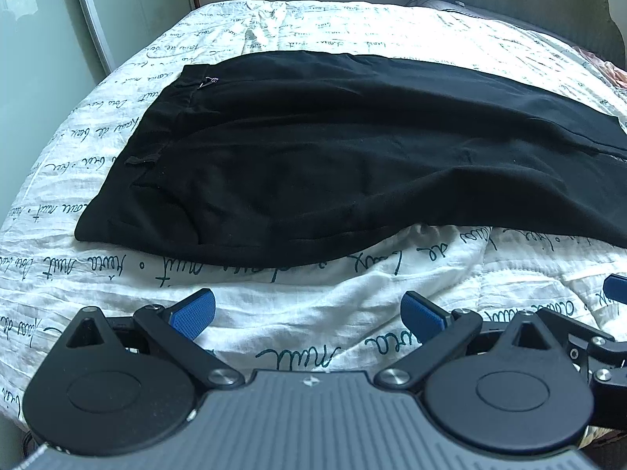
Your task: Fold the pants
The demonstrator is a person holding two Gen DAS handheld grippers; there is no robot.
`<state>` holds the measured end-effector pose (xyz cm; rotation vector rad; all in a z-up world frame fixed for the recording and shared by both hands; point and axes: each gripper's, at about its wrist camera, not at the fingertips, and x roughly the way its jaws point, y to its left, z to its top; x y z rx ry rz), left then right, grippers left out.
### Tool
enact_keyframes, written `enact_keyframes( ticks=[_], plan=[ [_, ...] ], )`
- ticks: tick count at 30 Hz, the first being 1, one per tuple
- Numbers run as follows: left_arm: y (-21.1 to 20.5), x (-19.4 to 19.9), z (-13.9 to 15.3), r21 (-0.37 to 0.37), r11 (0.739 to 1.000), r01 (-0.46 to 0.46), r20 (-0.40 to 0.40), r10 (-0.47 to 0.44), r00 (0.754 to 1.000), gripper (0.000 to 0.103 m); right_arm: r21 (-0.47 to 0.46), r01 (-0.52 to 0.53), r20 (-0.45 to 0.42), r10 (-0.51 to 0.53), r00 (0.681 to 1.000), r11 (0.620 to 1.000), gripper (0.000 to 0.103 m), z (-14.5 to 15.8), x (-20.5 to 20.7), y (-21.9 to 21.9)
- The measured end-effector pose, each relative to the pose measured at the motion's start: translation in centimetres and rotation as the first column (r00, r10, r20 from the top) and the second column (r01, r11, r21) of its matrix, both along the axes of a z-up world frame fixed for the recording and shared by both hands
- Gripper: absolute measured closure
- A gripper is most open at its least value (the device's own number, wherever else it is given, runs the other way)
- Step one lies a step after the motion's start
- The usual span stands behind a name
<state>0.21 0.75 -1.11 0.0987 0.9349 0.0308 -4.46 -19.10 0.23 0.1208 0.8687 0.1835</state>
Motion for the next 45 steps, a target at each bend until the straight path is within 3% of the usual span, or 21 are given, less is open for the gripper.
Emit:
enact_keyframes(
  ticks=[20, 24, 27, 30, 33, 35, 38, 42, 45],
  plan=[
    [0.9, 0.4, -0.2, -0.016, 1.0, 0.009, 0.001, -0.009, 1.0, 0.002, -0.031, -0.005, -0.014, 0.005, 1.0, 1.0, 0.0, 0.1, 1.1, 0.8],
    [2.0, 0.2, 1.1, -0.048, 0.999, 0.024, 0.043, -0.022, 0.999, 0.002, 0.025, -0.052, -0.003, 0.052, 0.999, 0.998, 0.0, 0.9, 2.5, 0.4],
    [3.4, 0.9, 2.5, -0.054, 0.998, 0.021, 0.08, -0.017, 0.997, 0.002, 0.108, -0.117, 0.091, 0.107, 0.99, 0.987, 0.0, 3.0, 4.8, -0.8],
    [5.4, 2.6, 3.5, -0.039, 0.999, -0.02, 0.109, 0.024, 0.994, 0.002, 0.116, -0.253, 0.246, 0.219, 0.944, 0.96, 0.0, 5.0, 8.1, -1.2],
    [7.6, 4.7, 4.4, -0.045, 0.997, -0.059, 0.119, 0.064, 0.991, 0.005, -0.08, -0.383, 0.332, 0.387, 0.86, 0.92, 0.0, 5.8, 12.0, 0.7],
    [8.9, 6.1, 5.0, -0.073, 0.995, -0.074, 0.131, 0.083, 0.988, 0.007, -0.156, -0.462, 0.307, 0.488, 0.817, 0.873, 0.0, 5.6, 15.6, 2.2],
    [10.9, 8.3, 6.0, -0.093, 0.986, -0.14, 0.16, 0.154, 0.975, 0.006, -0.133, -0.595, 0.269, 0.606, 0.748, 0.793, 0.0, 5.1, 21.1, 3.9],
    [13.1, 11.9, 6.7, -0.141, 0.968, -0.208, 0.146, 0.228, 0.963, 0.006, -0.246, -0.644, 0.201, 0.688, 0.697, 0.725, 0.0, 3.3, 27.8, 7.0],
    [14.0, 14.8, 6.5, -0.164, 0.957, -0.239, 0.11, 0.259, 0.96, 0.007, -0.24, -0.683, 0.136, 0.721, 0.68, 0.69, 0.0, 1.2, 32.8, 9.1]
  ],
)
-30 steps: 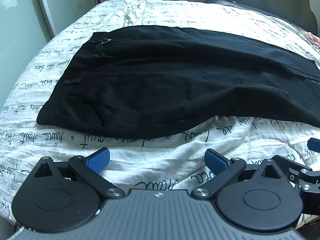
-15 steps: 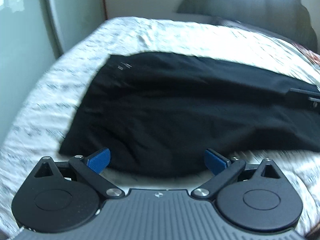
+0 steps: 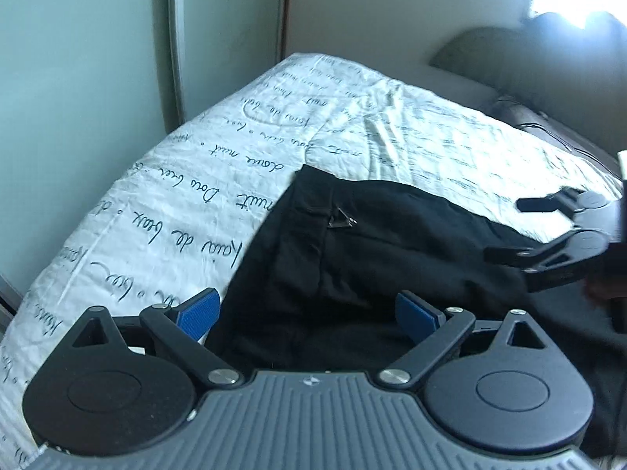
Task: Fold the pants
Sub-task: 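Grasp the trouser waistband with the right gripper while the left gripper grasps it too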
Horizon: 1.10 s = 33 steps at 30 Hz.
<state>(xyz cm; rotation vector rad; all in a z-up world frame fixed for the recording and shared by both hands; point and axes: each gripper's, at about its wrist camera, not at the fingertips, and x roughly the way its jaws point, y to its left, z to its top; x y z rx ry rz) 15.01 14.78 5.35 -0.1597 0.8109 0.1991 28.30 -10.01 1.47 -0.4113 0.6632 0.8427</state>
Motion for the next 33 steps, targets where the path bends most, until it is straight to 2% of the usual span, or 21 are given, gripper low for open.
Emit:
enact_keyframes(
  ticks=[3, 5, 7, 8, 9, 10, 11, 12, 15, 17, 19, 22, 25, 27, 28, 29, 32, 33],
  plan=[
    [0.5, 2.6, -0.1, 0.036, 0.999, -0.026, -0.014, 0.026, 1.0, 0.007, 0.038, -0.001, -0.105, 0.005, 0.995, 0.999, 0.0, -2.3, 4.3, 1.5],
    [0.9, 4.3, -0.1, 0.039, 0.999, -0.027, -0.024, 0.028, 0.999, 0.006, 0.095, 0.012, -0.174, 0.005, 0.985, 0.995, 0.0, -3.5, 6.8, 2.1],
    [1.4, 6.5, -0.4, 0.023, 0.999, -0.029, -0.05, 0.03, 0.998, 0.006, 0.154, 0.027, -0.25, 0.013, 0.968, 0.988, 0.007, -4.5, 8.9, 2.5],
    [1.6, 7.4, -0.6, 0.015, 0.999, -0.035, -0.065, 0.036, 0.997, 0.007, 0.165, 0.042, -0.277, 0.006, 0.961, 0.985, 0.019, -4.8, 9.6, 2.7],
    [1.9, 8.5, -0.9, -0.002, 0.999, -0.035, -0.079, 0.035, 0.996, 0.007, 0.17, 0.05, -0.287, 0.001, 0.958, 0.984, 0.04, -5.1, 10.0, 2.9],
    [2.0, 9.3, -1.1, -0.011, 0.999, -0.039, -0.093, 0.038, 0.995, 0.007, 0.174, 0.045, -0.277, 0.005, 0.961, 0.984, 0.052, -5.1, 9.9, 3.0],
    [2.2, 10.1, -1.4, -0.032, 0.998, -0.053, -0.11, 0.05, 0.993, 0.008, 0.182, 0.028, -0.272, 0.023, 0.962, 0.983, 0.075, -4.9, 9.6, 3.0],
    [2.4, 10.7, -1.7, -0.064, 0.996, -0.06, -0.114, 0.052, 0.992, 0.008, 0.187, 0.01, -0.265, 0.041, 0.963, 0.982, 0.088, -4.7, 9.3, 3.2],
    [3.0, 12.3, -2.4, -0.207, 0.975, -0.088, -0.115, 0.065, 0.991, 0.008, 0.104, -0.051, -0.075, 0.059, 0.995, 0.993, 0.094, -3.1, 5.6, 4.0],
    [3.3, 12.9, -2.8, -0.305, 0.948, -0.097, -0.118, 0.064, 0.991, 0.009, 0.033, -0.106, 0.071, 0.103, 0.992, 0.994, 0.095, -2.3, 2.1, 4.6],
    [3.5, 13.4, -3.3, -0.41, 0.905, -0.11, -0.123, 0.065, 0.99, 0.009, -0.05, -0.152, 0.215, 0.159, 0.964, 0.987, 0.095, -1.7, -1.9, 5.3],
    [3.5, 13.7, -3.9, -0.516, 0.848, -0.116, -0.113, 0.067, 0.991, 0.009, -0.146, -0.197, 0.354, 0.237, 0.905, 0.969, 0.095, -1.5, -7.1, 5.8],
    [3.5, 13.7, -4.1, -0.555, 0.823, -0.122, -0.095, 0.083, 0.992, 0.012, -0.208, -0.218, 0.436, 0.29, 0.852, 0.954, 0.095, -1.9, -10.8, 5.9],
    [3.4, 13.7, -4.3, -0.552, 0.824, -0.13, -0.096, 0.093, 0.991, 0.019, -0.202, -0.229, 0.444, 0.298, 0.845, 0.952, 0.095, -2.0, -12.2, 5.8],
    [3.4, 13.6, -4.4, -0.549, 0.824, -0.137, -0.097, 0.1, 0.99, 0.03, -0.196, -0.227, 0.451, 0.294, 0.843, 0.954, 0.095, -2.1, -12.7, 5.6],
    [3.4, 13.4, -4.5, -0.551, 0.822, -0.146, -0.096, 0.111, 0.989, 0.053, -0.193, -0.225, 0.45, 0.29, 0.845, 0.955, 0.095, -2.1, -13.0, 5.6],
    [3.8, 12.4, -4.9, -0.54, 0.825, -0.168, -0.103, 0.133, 0.986, 0.083, -0.174, -0.208, 0.433, 0.264, 0.862, 0.963, 0.095, -2.3, -12.8, 5.4],
    [3.8, 11.8, -4.9, -0.537, 0.828, -0.165, -0.088, 0.139, 0.986, 0.086, -0.161, -0.205, 0.421, 0.255, 0.87, 0.965, 0.095, -2.4, -12.6, 5.4]
  ],
)
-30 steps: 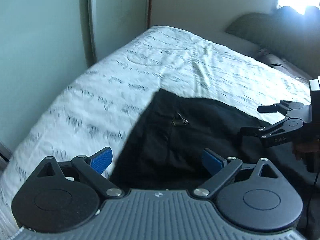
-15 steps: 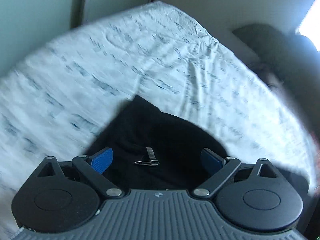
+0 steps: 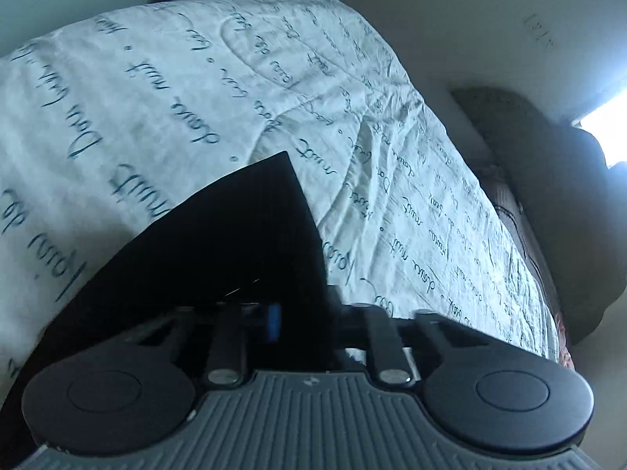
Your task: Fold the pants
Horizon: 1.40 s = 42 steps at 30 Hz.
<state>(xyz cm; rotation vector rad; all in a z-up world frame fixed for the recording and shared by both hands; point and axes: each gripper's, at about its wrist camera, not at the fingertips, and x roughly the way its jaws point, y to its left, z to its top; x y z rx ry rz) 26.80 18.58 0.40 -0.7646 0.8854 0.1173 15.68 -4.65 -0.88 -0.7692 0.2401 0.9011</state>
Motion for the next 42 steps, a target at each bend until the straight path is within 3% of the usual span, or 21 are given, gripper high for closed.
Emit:
enact_keyframes(
  ticks=[5, 13, 18, 21, 24, 30, 36, 42],
  plan=[
    [-0.4, -2.9, 0.5, 0.04, 0.999, -0.008, 0.064, 0.005, 0.998, 0.091, -0.001, 0.086, 0.055, -0.086, 0.995, 0.996, 0.088, -0.8, -0.2, 0.2],
    [-1.4, -6.4, 1.9, 0.113, 0.993, 0.022, 0.142, -0.038, 0.989, 0.091, -0.062, 0.313, 0.173, -0.298, 0.939, 0.948, 0.086, -2.3, 1.4, -3.4],
    [-1.1, -7.9, 1.0, 0.127, 0.99, 0.057, 0.127, -0.073, 0.989, 0.091, -0.066, 0.464, 0.092, -0.458, 0.884, 0.883, 0.088, -1.8, 3.5, -8.4],
    [-1.2, -9.3, 0.9, 0.16, 0.984, 0.083, 0.126, -0.104, 0.987, 0.091, -0.051, 0.463, 0.054, -0.46, 0.886, 0.885, 0.095, -0.9, 2.5, -9.6],
    [-1.5, -11.3, 1.7, 0.233, 0.966, 0.114, 0.148, -0.152, 0.977, 0.091, -0.06, 0.436, 0.099, -0.429, 0.898, 0.898, 0.095, 0.5, -0.3, -9.1],
    [-1.0, -16.8, 2.8, 0.321, 0.931, 0.173, 0.173, -0.238, 0.956, 0.091, -0.034, 0.389, 0.102, -0.384, 0.918, 0.92, 0.096, 3.4, -7.2, -9.1],
    [-1.0, -20.6, 1.6, 0.378, 0.901, 0.213, 0.139, -0.283, 0.949, 0.091, -0.091, 0.339, 0.067, -0.334, 0.94, 0.937, 0.096, 1.4, -13.3, -9.1],
    [-0.6, -22.0, 0.1, 0.366, 0.905, 0.217, 0.088, -0.266, 0.96, 0.091, -0.122, 0.334, 0.028, -0.333, 0.943, 0.935, 0.096, -0.8, -14.6, -8.5]
  ],
)
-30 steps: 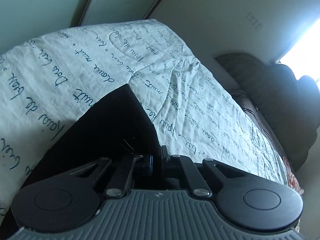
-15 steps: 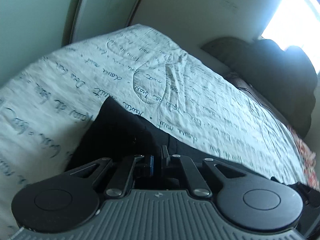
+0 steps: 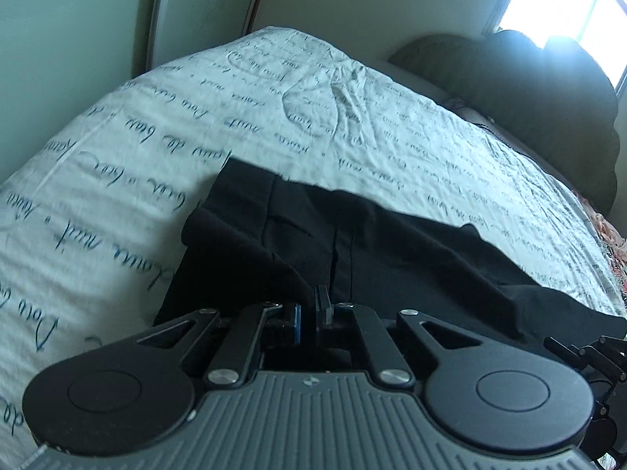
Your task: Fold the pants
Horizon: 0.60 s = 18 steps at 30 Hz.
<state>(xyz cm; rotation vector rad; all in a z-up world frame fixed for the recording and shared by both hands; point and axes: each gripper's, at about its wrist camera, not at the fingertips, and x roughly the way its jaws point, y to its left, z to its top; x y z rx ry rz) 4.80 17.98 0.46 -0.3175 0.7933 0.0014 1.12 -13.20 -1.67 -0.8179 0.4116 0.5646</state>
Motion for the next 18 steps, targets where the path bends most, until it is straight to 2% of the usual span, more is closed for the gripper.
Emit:
enact_keyframes(
  ticks=[5, 8, 10, 12, 14, 18],
  plan=[
    [-0.1, -0.4, -0.1, 0.025, 1.0, -0.008, 0.0, 0.008, 1.0, 0.09, -0.006, 0.0, -0.017, 0.0, 1.0, 1.0, 0.096, -0.6, -0.2, 0.4],
    [-0.5, 0.4, -1.3, 0.063, 0.998, -0.007, -0.041, 0.01, 0.999, 0.088, 0.003, 0.004, -0.041, -0.004, 0.999, 1.0, 0.096, -1.0, 0.1, 0.0],
    [-0.6, 0.6, -1.9, 0.058, 0.998, -0.013, -0.074, 0.018, 0.997, 0.087, 0.009, 0.01, -0.059, -0.009, 0.998, 1.0, 0.096, -1.2, 0.6, 0.0],
    [-0.8, 0.4, -1.6, 0.075, 0.997, -0.017, -0.072, 0.023, 0.997, 0.083, 0.011, 0.016, -0.057, -0.015, 0.998, 1.0, 0.096, -1.2, 0.7, 0.1],
    [-0.6, 0.3, -1.3, 0.071, 0.997, -0.025, -0.085, 0.031, 0.996, 0.072, 0.005, 0.025, -0.056, -0.024, 0.998, 1.0, 0.093, -1.1, 0.6, 0.1],
    [0.0, -0.6, -0.6, 0.05, 0.997, -0.055, -0.099, 0.059, 0.993, 0.071, 0.006, 0.033, -0.061, -0.033, 0.998, 0.999, 0.089, -0.5, -0.8, -0.7]
  ],
)
